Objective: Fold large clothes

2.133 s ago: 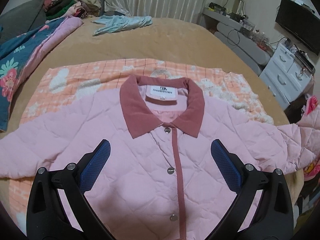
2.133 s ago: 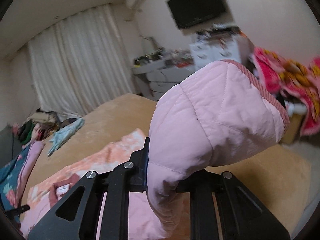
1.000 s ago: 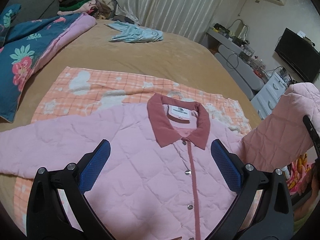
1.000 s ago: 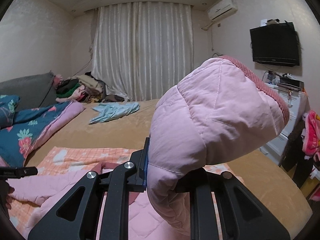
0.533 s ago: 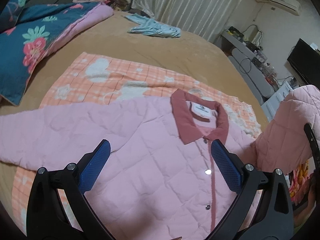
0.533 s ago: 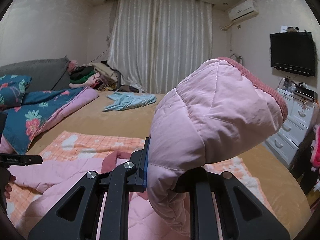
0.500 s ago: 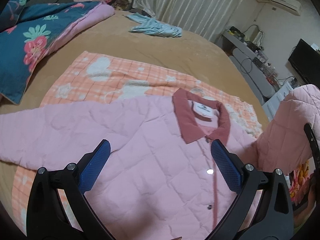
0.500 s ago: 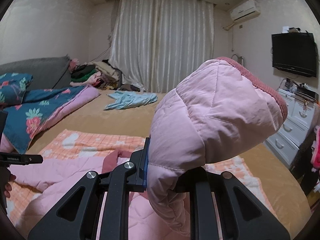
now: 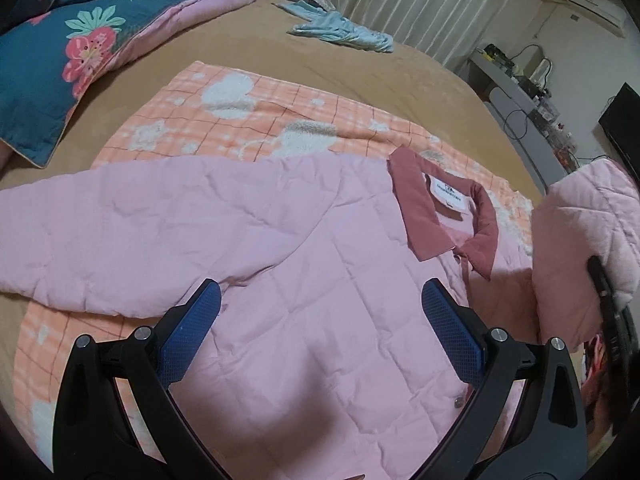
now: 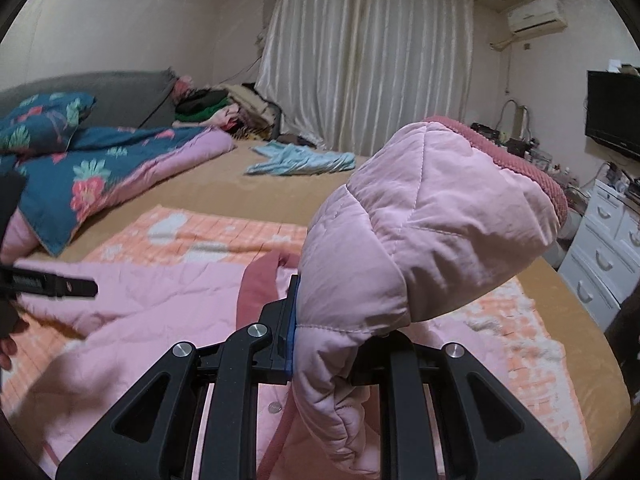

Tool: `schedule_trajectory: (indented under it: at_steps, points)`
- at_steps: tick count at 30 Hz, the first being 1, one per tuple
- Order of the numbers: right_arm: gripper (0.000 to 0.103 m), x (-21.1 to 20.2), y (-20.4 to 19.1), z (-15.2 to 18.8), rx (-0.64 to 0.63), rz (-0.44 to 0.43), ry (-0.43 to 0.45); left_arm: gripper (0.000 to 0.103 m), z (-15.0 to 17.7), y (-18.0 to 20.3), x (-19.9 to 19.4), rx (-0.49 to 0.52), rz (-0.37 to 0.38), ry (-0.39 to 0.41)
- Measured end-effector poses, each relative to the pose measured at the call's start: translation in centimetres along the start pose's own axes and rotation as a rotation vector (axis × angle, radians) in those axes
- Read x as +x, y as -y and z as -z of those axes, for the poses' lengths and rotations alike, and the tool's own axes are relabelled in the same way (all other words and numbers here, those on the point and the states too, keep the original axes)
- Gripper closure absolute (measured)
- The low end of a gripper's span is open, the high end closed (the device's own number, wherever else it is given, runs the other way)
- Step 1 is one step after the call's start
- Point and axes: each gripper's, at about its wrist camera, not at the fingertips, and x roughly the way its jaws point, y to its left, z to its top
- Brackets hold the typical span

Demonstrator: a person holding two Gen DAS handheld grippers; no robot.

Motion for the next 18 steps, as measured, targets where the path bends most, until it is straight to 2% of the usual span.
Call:
schedule_trajectory:
  at_steps: [11,15,18]
  points:
    - [0.085,5.0,-5.5,5.4,-0.067,-0.082,-0.181,0.009,-0.1,0.7,-0.1,-0.015,0.06,0.004]
    - [0.078,6.1,-6.8,6.8,-0.029,-0.17,-0.248,0.009,0.2,1.1,0.1,-0.025,0.144,-0.006]
    - [0.073,6.5,-8.1,7.7,-0.049,-0.202,-0.281,0.009,0.9,1.4,0.7,-0.054,0.253,-0.033]
